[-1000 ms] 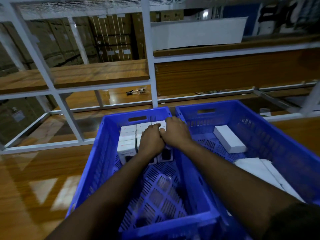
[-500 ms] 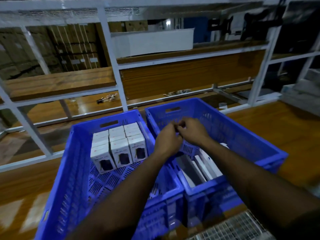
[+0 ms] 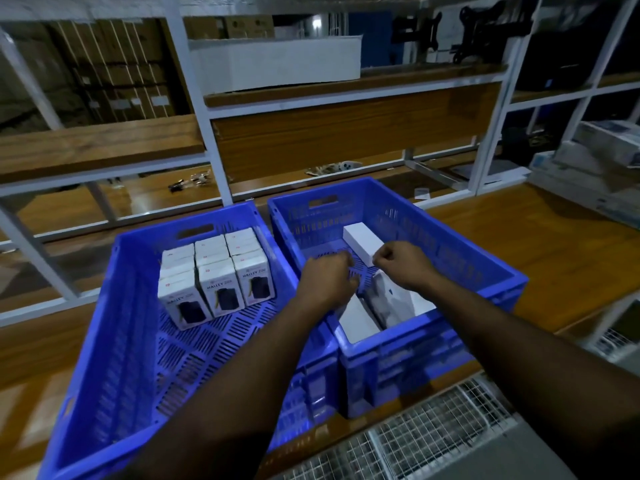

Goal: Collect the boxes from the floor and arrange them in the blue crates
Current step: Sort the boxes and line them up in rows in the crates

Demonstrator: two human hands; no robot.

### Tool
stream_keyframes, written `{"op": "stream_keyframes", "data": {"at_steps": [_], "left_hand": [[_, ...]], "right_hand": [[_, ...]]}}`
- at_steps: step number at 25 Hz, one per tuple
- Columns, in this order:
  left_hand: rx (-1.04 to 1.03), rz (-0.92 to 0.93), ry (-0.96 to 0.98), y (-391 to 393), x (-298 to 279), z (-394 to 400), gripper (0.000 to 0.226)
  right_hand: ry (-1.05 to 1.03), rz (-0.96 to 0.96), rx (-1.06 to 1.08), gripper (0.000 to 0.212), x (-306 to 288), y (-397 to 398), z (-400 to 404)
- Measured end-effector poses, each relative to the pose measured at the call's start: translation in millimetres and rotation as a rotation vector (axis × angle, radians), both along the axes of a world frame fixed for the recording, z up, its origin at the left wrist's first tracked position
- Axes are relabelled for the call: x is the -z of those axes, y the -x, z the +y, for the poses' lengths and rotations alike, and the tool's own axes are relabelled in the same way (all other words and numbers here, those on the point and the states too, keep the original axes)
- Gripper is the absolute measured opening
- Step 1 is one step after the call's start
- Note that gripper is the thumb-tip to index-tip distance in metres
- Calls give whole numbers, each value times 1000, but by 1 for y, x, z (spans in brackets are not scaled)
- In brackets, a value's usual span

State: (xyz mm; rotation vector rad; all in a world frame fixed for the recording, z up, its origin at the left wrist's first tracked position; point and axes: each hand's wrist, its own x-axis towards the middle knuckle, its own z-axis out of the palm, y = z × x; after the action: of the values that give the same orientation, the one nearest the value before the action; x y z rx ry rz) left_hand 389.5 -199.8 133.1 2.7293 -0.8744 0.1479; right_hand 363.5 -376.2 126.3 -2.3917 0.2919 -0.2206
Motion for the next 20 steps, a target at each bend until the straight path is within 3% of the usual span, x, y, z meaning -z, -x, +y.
{"op": "stream_keyframes", "data": {"at_steps": [4, 9, 13, 17, 20], "left_hand": [[-31, 27, -88, -4, -1, -8, 36], [-197, 295, -44, -36, -5, -37, 43], [-311, 389, -39, -67, -5, -69, 39], [-405, 410, 20, -84, 3, -76, 25], [-453, 431, 72, -87, 16, -68, 23]], "right_hand": [[19, 109, -53, 15, 9, -23, -25], [352, 391, -385, 42, -3, -61, -49], [595, 609, -667, 42, -6, -84, -66], [646, 666, -839, 97, 7, -100, -68], [608, 725, -935, 100, 12, -111, -65]]}}
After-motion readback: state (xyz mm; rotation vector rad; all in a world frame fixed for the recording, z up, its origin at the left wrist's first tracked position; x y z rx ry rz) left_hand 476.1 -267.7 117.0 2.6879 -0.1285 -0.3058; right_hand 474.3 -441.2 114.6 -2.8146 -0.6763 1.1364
